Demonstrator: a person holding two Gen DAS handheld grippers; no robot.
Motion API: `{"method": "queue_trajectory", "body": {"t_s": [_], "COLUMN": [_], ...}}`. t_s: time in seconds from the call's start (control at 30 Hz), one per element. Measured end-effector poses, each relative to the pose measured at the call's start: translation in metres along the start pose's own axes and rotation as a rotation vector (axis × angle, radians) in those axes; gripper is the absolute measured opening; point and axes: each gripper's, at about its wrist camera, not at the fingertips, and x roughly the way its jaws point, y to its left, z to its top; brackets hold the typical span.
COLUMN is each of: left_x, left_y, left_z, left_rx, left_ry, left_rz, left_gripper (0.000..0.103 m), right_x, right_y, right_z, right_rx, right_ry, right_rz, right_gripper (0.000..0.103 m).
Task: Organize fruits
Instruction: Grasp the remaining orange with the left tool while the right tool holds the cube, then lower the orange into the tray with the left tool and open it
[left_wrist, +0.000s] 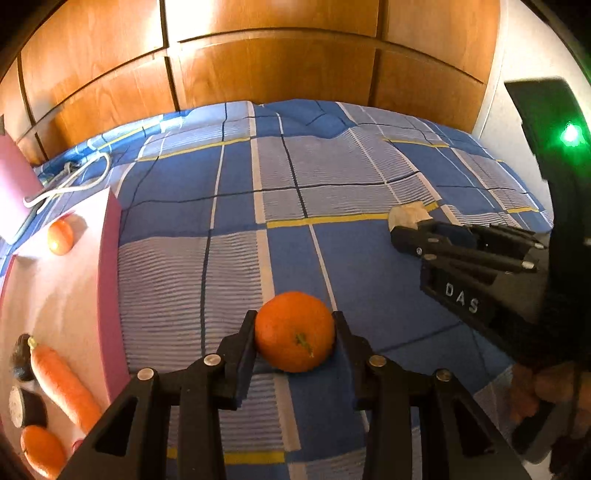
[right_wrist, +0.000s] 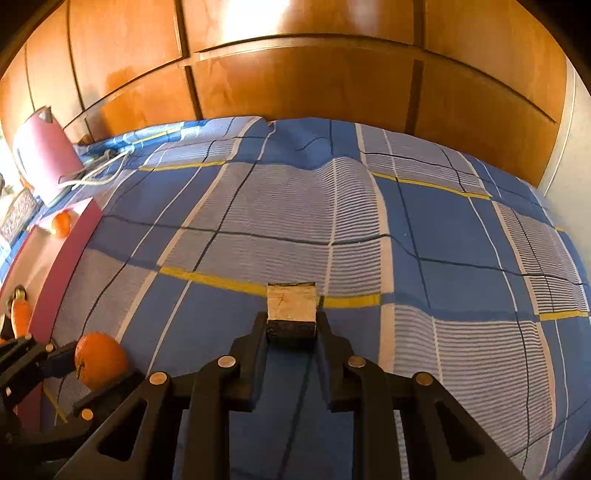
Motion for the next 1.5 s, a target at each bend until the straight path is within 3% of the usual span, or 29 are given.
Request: {"method": "queue_trajectory", "body": {"t_s": [0.37,0.67,0.83,1.07,1.3,1.5], "left_x": [-0.038,-0.081,-0.107,-0.129,-0.151,-0.141], "left_y": [0.004,0.021,0.041,0.086,0.166,0.199], "left_z": [-0.014,-0.018,-0.021,-0.033,-0.063,-0.078], "left_rx": [-0.033,-0.062,-0.106,-0.197,-0.379,-0.462], "left_ry": [-0.038,-0.118,-0.159,-0.190,-0.195,-0.158], "left_rz": [-0.031,-0.007,0.015,0.091,0.191,0.234], "left_gripper": [0.038,0.038,0.038,0.038,0.038,0.038], "right_x": [0.000,0.003,0.004,0.002,0.001,0.001], "right_y": [0.002,0.002,0.012,0.007,0.008,0.008], "right_z": [-0.004,-0.004,-0.002,-0.003,-0.004,-0.005], "right_rx": [0.003,0.003,-0.039,-0.020,-0.025,-0.027], "right_ry": [-0.008,0.000,0.010,0.005,-0.004,-0.007], "right_rz": [-0.012,-0.012,-0.066,-0.041,-0.043,-0.044], "right_gripper": [0.023,0.024,0.024,0.024,0.024,0.024]}}
